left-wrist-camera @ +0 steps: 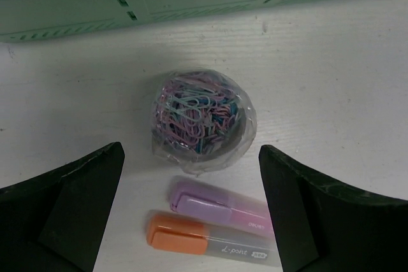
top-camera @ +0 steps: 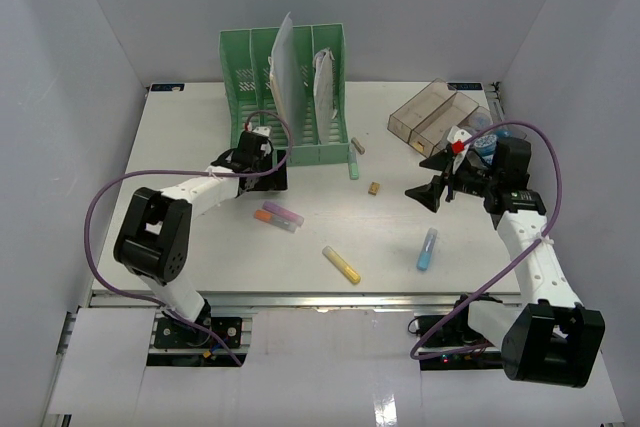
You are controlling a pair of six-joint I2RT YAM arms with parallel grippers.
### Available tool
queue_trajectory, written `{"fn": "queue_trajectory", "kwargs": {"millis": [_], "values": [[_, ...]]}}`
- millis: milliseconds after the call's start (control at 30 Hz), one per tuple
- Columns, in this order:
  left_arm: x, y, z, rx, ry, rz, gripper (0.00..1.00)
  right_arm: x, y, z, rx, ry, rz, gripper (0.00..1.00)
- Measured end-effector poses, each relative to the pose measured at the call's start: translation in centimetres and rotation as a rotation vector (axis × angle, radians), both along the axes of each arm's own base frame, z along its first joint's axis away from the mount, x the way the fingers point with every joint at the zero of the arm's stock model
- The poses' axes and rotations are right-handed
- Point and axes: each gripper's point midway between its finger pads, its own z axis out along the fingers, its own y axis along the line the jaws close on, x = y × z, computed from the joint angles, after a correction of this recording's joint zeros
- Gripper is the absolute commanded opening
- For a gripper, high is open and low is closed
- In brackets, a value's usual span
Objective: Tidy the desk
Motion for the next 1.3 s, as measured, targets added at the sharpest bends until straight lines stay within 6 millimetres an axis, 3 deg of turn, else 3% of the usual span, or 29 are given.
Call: {"fn": "queue_trajectory", "kwargs": {"millis": [267, 367, 567, 767, 867, 967, 1067, 1167, 1300], "values": [[2.1, -0.5, -0.2, 0.006, -0.012, 0.021, 0.80, -0.3, 0.2, 0.0, 0.010, 0.005, 0.012, 0.90], [2.2, -0.6, -0.3, 0.001, -0.014, 0.026, 0.68, -0.3, 0.2, -0.1, 0.011, 0.011, 0.011, 0.90], [2.1, -0.7, -0.2, -0.022, -0.032, 0.035, 0.55, -0.9, 0.4, -0.4, 0.016, 0.014, 0.028, 0.91], [-0.2, -1.4, 2.1, -0.109, -0.045, -0.005, 0.48, -3.0, 2.4, -0.9, -0.011, 0.018, 0.126, 0.92], [-1.7, -3.0, 5.7, -0.247, -0.094, -0.062, 0.48, -4.4, 5.1, -1.2, -0.060, 0.025, 0.205, 0.92], [-3.7, -5.1, 10.5, -0.429, -0.162, -0.131, 0.47, -5.7, 7.9, -0.4, -0.082, -0.012, 0.300, 0.90], [-5.4, -7.0, 13.7, -0.595, -0.190, -0.202, 0.45, -6.2, 9.4, 0.2, -0.081, -0.069, 0.347, 0.90], [-7.1, -8.9, 13.9, -0.755, -0.129, -0.250, 0.44, -5.5, 10.9, 1.0, -0.077, -0.193, 0.347, 0.90], [-9.0, -10.6, 11.9, -0.901, 0.040, -0.259, 0.43, -4.6, 12.6, 2.2, -0.060, -0.277, 0.352, 0.90]]}}
